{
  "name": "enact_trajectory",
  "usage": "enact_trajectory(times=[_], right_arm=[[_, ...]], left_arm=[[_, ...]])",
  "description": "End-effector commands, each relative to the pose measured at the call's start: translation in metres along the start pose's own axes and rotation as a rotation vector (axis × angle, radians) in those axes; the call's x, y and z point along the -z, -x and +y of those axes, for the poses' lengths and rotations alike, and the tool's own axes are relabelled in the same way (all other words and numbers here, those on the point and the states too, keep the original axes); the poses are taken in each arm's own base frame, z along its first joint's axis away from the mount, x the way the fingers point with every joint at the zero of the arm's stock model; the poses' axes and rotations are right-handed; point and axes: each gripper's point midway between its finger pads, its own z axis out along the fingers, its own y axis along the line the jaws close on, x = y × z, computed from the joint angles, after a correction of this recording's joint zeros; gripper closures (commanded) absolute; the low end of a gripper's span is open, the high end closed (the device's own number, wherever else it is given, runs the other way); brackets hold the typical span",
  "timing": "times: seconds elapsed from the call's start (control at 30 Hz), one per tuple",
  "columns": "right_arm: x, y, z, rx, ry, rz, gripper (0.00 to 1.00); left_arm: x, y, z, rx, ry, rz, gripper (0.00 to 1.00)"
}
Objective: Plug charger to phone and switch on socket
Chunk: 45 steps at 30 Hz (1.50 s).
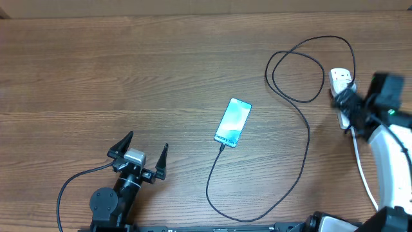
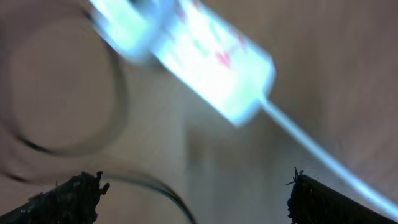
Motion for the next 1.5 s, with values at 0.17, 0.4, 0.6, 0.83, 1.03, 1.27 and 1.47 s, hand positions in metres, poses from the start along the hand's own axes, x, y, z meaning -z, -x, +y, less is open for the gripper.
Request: enact_trajectory(times=[0.17, 0.4, 0.6, 0.83, 1.03, 1.27, 1.47], right_arm=[[-0.021, -0.044, -0.025, 0.004, -0.061, 0.102, 0.00], [-0.021, -0.042, -0.024, 0.004, -0.058, 0.097, 0.00], [-0.020, -0.042, -0.024, 0.003, -0.057, 0.094, 0.00], [-0.017, -0.040, -0.023, 0.003, -0.050, 0.082, 0.00], [-0.012, -0.037, -0.021, 0.001, -0.037, 0.060, 0.00], [-0.007, -0.045, -0.003, 0.064, -0.005, 0.058, 0.00], [-0.004, -0.062, 0.022, 0.161, 0.035, 0.072, 0.00]], left_arm=[[0.001, 0.001, 0.002, 0.011, 0.010, -0.008, 0.00], [0.001, 0.001, 0.002, 0.011, 0.010, -0.008, 0.00], [0.001, 0.001, 0.002, 0.011, 0.010, -0.008, 0.00], [0.001, 0.001, 0.002, 0.011, 0.010, -0.008, 0.00], [0.001, 0.001, 0.002, 0.011, 0.010, -0.008, 0.00], [0.001, 0.001, 0.002, 0.011, 0.010, -0.008, 0.00], [0.001, 0.001, 0.002, 0.011, 0.010, -0.008, 0.00]])
